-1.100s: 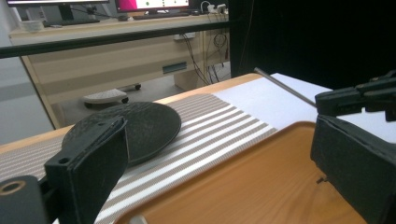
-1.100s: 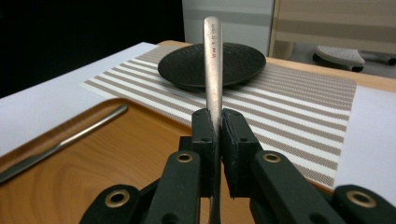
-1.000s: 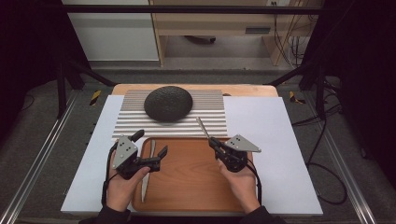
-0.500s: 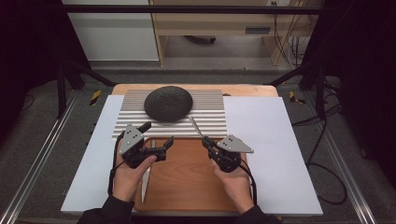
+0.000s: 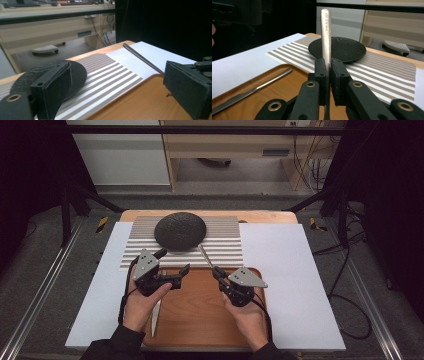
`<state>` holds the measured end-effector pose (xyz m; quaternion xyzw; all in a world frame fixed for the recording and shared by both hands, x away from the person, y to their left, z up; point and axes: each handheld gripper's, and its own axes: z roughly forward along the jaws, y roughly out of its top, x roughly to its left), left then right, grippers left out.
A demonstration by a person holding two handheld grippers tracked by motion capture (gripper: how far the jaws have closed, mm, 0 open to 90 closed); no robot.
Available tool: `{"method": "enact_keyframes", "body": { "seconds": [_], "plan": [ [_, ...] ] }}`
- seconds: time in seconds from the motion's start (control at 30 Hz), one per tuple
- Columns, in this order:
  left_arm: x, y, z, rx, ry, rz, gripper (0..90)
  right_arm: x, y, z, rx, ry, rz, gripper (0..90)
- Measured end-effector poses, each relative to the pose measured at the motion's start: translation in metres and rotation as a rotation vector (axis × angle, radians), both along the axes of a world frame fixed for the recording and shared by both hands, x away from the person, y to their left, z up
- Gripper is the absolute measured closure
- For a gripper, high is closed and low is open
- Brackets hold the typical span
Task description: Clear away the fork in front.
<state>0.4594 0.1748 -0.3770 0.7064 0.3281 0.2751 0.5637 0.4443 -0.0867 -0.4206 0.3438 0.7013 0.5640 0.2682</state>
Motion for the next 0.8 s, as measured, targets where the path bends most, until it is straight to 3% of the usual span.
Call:
{"method": "enact_keyframes", "body": {
  "seconds": [0.2,0.43,0.47,0.5,0.63,0.8],
  "plan": [
    [0.006,-0.005,-0.004,-0.037,0.042,-0.030,13.1,-0.002,0.008,-0.001,-0.012,-0.004,0.021,84.0],
    [0.011,-0.014,-0.010,-0.045,0.089,-0.066,28.7,-0.004,0.019,-0.003,-0.005,0.002,0.044,84.0],
    [0.012,-0.015,-0.011,-0.037,0.093,-0.074,34.3,-0.004,0.020,-0.003,-0.003,0.003,0.048,84.0],
    [0.012,-0.016,-0.012,-0.037,0.097,-0.075,39.3,-0.005,0.022,-0.003,-0.004,0.001,0.052,84.0],
    [0.014,-0.019,-0.015,-0.034,0.119,-0.050,43.6,-0.006,0.027,-0.003,-0.006,0.000,0.062,84.0],
    [0.018,-0.018,-0.019,-0.085,0.158,-0.073,51.2,-0.007,0.029,-0.003,-0.006,0.005,0.069,84.0]
  ]
}}
